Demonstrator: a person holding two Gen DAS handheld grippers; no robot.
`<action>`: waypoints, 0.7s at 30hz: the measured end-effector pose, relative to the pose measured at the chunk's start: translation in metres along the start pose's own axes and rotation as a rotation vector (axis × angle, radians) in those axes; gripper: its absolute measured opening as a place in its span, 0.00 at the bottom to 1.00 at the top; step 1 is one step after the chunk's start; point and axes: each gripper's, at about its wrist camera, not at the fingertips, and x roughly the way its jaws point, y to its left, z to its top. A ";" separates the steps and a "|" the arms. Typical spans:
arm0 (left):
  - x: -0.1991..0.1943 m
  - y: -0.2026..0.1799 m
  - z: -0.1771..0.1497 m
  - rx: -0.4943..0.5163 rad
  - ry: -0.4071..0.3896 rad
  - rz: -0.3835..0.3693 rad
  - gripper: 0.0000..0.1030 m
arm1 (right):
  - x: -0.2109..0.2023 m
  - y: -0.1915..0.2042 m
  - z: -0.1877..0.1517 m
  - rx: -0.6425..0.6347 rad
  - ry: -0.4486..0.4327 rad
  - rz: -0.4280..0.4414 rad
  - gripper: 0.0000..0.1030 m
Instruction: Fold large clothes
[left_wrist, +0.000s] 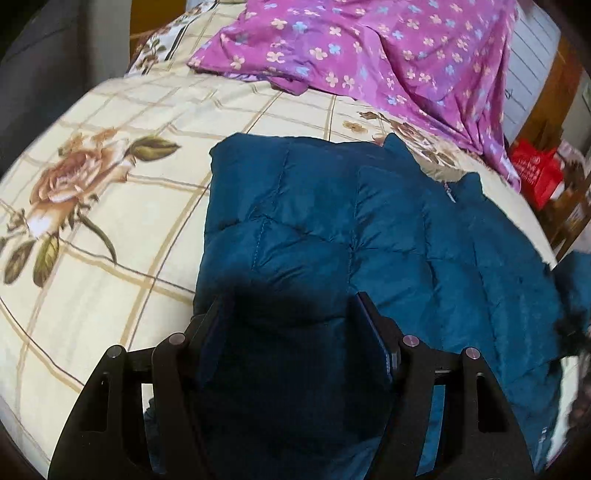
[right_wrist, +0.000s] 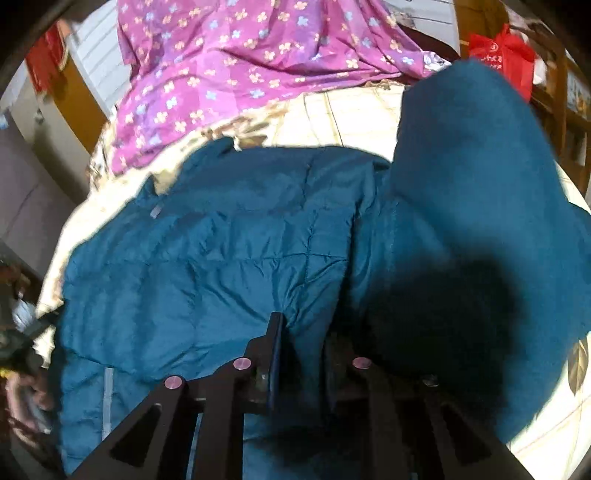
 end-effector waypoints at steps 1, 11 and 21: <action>-0.002 -0.001 0.001 0.007 -0.004 0.004 0.64 | -0.008 0.004 0.002 -0.002 -0.011 0.001 0.22; -0.007 -0.003 0.034 0.015 -0.116 0.037 0.64 | -0.036 0.086 0.016 -0.126 -0.216 -0.082 0.54; 0.041 0.013 0.023 -0.052 0.034 0.027 0.88 | 0.059 0.049 0.014 -0.158 -0.052 -0.121 0.54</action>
